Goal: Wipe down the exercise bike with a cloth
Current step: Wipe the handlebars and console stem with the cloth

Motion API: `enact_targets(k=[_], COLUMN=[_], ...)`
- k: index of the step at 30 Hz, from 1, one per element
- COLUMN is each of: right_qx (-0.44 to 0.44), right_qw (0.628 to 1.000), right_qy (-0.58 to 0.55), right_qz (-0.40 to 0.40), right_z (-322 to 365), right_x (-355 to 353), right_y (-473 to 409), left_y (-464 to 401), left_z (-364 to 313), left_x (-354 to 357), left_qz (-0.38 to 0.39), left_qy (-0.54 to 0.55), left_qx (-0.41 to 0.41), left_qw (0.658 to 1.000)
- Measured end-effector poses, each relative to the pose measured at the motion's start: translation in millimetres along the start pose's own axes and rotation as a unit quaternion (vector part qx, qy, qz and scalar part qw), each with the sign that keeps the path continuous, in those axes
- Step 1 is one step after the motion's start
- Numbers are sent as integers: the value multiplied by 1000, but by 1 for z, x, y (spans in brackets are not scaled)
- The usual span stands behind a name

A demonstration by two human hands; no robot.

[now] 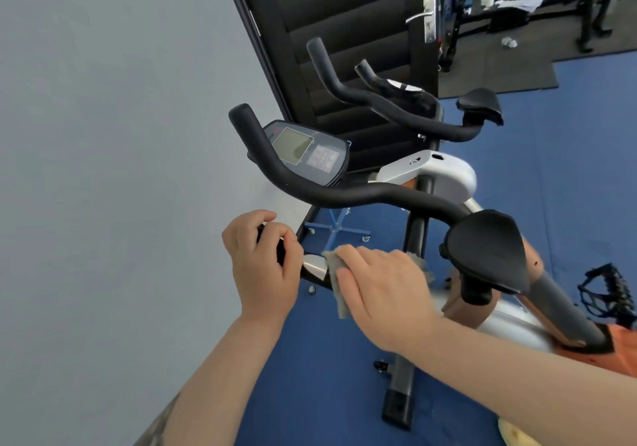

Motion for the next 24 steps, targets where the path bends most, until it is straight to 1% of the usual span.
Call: enact_targets(k=[3, 4, 6, 7, 9, 10, 11, 13, 15, 16, 20, 24], right_qx=[-4, -8, -11, -35, -84, -75, -39, 63, 153, 180, 226, 285], right_qw=[995, 995, 999, 998, 992, 993, 998, 998, 985, 979, 967, 948], right_qy=[100, 98, 42, 44, 87, 82, 56, -15, -73, -90, -106, -128], right_qz=[11, 3, -25, -32, -40, -31, -19, 11, 14, 18, 47, 58], right_z=[37, 39, 21, 12, -6, -18, -28, -36, -32, -29, -24, -51], right_x=[16, 17, 13, 12, 13, 15, 15, 18, 22, 25, 36, 35], right_y=[-24, -24, -6, 9, 40, 49, 52, 50, 51, 53, 59, 32], left_y=[1, 2, 4, 4, 2, 1, 2, 5, 14, 19, 30, 28], left_z=[3, 4, 3, 2, 1, 0, -2, -8, -13, -15, -20, -15], left_x=[-2, -2, -2, -2, -1, 0, 1, 2, 2, 3, 13, 17], left_qz=[-23, -22, -12, -6, 6, 13, 20, 26, 19, 16, 29, 30], left_qy=[1, 3, 1, 1, 0, -5, -13, -31, -51, -58, -41, -30], left_qx=[-18, -21, -5, 2, -4, -10, -11, -10, -30, -35, -28, -31], left_qw=[1000, 1000, 1000, 1000, 1000, 1000, 1000, 999, 998, 998, 998, 999])
Point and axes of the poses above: each hand's wrist, its own y-axis away from the middle knuckle, its own x-axis out of the palm, z = x × y, the point moved 10 cm from there along -y, towards the middle knuckle, and after that the axes turned 11 degrees about y, right-handed, at the moved point
